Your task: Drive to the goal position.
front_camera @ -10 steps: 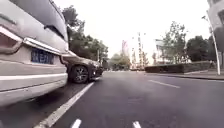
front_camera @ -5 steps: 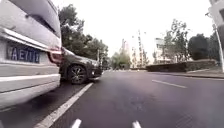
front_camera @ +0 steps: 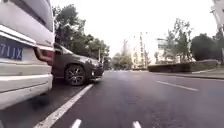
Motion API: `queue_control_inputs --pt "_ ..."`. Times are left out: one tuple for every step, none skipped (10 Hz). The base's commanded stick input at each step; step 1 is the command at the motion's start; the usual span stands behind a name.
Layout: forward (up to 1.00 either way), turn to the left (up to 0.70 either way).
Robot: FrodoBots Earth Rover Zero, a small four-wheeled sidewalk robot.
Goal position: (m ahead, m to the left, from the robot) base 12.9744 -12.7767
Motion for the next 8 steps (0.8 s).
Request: queue_control_inputs --pt "0.7 0.0" --pt "0.7 0.0" --pt "0.7 -0.1" --pt "0.7 -0.14" --pt "0.7 -0.14" --pt "0.7 0.0" --pt "0.7 0.0" --pt "0.7 0.0"
